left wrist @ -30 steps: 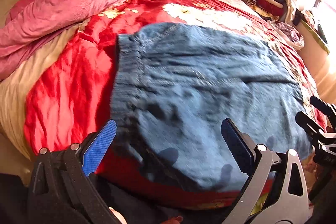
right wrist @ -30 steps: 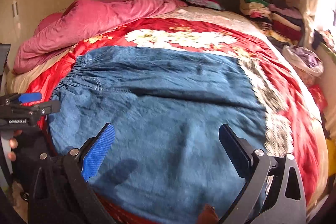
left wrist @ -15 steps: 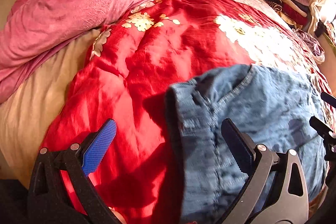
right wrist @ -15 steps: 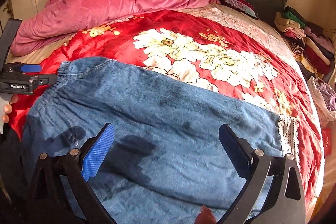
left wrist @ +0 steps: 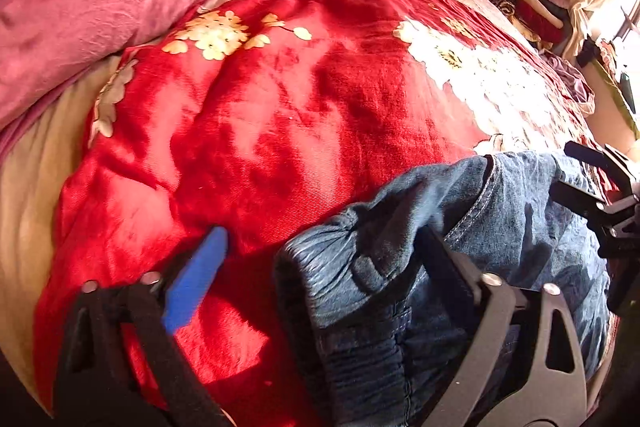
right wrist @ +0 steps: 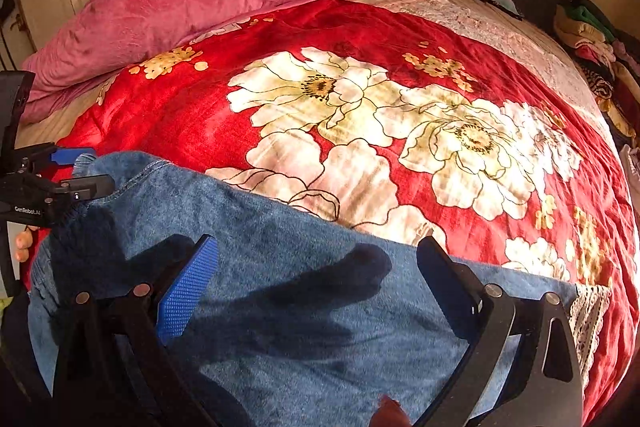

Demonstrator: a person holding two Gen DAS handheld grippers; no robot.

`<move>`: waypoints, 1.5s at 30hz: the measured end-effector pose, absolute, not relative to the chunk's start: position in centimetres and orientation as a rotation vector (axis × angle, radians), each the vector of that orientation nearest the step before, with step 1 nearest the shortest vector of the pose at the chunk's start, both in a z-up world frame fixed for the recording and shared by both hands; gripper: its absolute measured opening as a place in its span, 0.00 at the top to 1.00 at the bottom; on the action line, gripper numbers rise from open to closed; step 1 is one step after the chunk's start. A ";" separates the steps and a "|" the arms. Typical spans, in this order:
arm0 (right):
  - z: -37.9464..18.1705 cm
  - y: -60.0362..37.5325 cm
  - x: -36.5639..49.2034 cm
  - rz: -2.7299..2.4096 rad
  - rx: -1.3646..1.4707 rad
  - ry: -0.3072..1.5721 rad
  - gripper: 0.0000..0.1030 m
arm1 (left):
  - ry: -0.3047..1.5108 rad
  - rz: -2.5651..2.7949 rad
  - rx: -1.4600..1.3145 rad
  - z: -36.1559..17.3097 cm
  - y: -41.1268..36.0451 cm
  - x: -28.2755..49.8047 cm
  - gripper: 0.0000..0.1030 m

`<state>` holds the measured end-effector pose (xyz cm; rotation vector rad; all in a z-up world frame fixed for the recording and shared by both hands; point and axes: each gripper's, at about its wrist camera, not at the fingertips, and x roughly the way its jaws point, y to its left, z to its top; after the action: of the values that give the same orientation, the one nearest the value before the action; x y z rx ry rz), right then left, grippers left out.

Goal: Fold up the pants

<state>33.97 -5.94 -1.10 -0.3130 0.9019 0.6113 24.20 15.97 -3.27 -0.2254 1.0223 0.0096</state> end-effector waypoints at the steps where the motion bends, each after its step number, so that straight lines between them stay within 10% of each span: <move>1: -1.3 -5.6 34.3 0.617 -0.334 0.902 0.04 | 1.019 0.005 -0.226 -3.3 16.0 24.3 0.32; 6: -1.6 -4.3 35.1 0.672 -0.410 0.890 0.04 | 0.957 -0.028 -0.190 -2.1 15.1 23.9 0.71; 12: -2.5 -1.3 34.7 0.766 -0.629 0.837 0.09 | 0.825 -0.038 -0.097 0.9 13.5 21.5 0.75; 18: -2.9 -0.9 33.0 0.887 -0.576 0.857 0.82 | 0.789 -0.050 -0.091 1.5 13.4 20.5 0.75; 21: -1.4 -2.3 31.3 0.861 -0.517 0.799 0.94 | 0.774 -0.055 -0.114 1.6 13.8 19.7 0.75; 32: 5.0 -9.2 18.0 0.866 -0.348 0.624 0.95 | 0.677 -0.163 -0.188 3.6 12.4 11.3 0.75; 45: 0.2 -9.9 6.5 0.958 -0.313 0.770 0.94 | 0.789 -0.213 -0.197 0.5 11.2 3.7 0.74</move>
<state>6.54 -9.87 0.24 -0.3131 0.7703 0.9582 3.75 11.24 0.45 -0.1967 0.7891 -0.2133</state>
